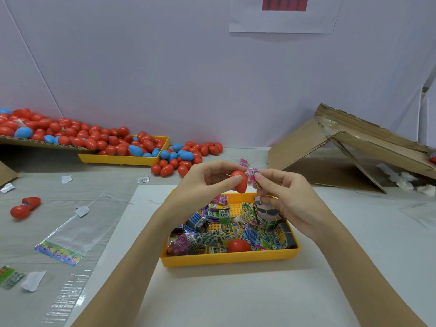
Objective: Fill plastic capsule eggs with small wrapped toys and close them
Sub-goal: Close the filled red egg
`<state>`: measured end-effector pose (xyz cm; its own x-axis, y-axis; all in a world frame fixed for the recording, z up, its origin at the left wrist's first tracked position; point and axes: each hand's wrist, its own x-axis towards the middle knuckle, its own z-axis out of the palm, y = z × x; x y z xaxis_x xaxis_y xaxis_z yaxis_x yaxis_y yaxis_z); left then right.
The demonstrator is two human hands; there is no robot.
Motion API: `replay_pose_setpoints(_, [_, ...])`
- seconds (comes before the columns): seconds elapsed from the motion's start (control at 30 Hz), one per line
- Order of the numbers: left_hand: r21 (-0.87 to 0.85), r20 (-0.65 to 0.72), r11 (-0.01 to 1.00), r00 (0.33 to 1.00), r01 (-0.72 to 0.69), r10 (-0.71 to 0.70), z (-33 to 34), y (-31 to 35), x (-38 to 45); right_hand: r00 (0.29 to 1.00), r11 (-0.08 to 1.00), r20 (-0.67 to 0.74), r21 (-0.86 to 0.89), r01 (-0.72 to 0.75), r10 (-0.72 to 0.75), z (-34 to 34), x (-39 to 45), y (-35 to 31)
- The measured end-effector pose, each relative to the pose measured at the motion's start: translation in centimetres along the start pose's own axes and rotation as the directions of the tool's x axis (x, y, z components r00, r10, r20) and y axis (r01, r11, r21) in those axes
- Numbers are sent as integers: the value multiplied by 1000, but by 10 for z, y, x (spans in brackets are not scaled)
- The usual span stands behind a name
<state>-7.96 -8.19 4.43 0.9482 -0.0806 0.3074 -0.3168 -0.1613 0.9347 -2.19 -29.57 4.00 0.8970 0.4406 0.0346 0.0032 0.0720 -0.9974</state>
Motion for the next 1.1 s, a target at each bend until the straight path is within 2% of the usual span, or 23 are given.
replay_pose_setpoints(0.27, [-33, -6, 999, 1000, -1, 0, 0, 1, 0, 999, 1000, 54, -7, 9, -8, 2, 0, 1])
replay_pose_setpoints(0.63, [-54, -14, 999, 1000, -4, 3, 2, 2, 0, 999, 996, 33, -87, 7, -4, 5, -3, 1])
replay_pose_setpoints(1.1, [-71, -34, 997, 999, -1, -1, 3, 0, 1, 996, 985, 82, -162, 53, -40, 7, -5, 0])
